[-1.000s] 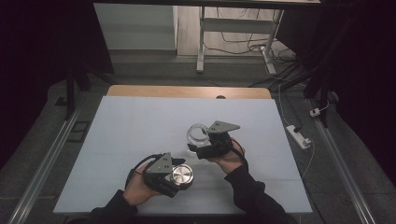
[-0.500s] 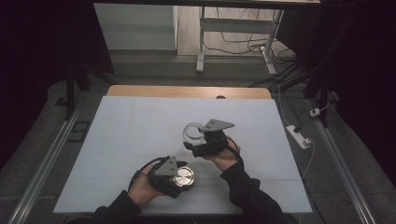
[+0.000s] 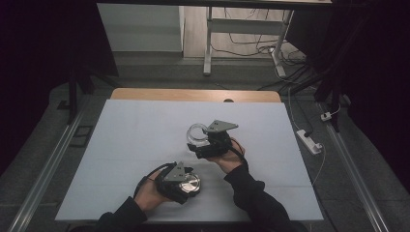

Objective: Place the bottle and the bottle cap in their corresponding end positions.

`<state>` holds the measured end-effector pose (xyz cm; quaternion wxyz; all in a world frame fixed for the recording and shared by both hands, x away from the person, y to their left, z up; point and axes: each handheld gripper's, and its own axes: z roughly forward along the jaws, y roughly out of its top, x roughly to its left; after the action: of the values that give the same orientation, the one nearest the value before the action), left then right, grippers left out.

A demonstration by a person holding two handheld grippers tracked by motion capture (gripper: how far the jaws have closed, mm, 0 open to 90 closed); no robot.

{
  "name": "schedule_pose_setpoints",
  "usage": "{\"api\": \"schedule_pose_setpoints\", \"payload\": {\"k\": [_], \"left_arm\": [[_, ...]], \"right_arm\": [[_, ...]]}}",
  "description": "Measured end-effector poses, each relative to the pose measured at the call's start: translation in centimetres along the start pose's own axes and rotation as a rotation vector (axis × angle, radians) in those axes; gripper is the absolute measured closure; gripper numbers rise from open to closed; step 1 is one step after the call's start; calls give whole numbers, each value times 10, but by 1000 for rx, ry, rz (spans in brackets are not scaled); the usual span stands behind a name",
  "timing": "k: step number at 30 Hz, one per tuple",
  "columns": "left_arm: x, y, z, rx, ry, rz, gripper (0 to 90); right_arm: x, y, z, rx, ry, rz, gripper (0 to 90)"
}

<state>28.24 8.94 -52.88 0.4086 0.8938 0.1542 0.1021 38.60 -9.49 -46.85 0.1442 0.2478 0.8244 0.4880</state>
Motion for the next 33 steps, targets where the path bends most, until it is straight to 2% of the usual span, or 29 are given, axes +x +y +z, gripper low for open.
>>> {"api": "schedule_pose_setpoints", "payload": {"k": [10,15,33], "left_arm": [[3,-4,10,64,3,-12,203],[4,-4,13,82,-2,-21,202],[6,-5,15,96,-17,-61,184]], "right_arm": [[-5,2,15,9,-6,0,147],[-6,4,22,12,-7,-5,147],[-16,8,44,16,-17,-8,147]]}}
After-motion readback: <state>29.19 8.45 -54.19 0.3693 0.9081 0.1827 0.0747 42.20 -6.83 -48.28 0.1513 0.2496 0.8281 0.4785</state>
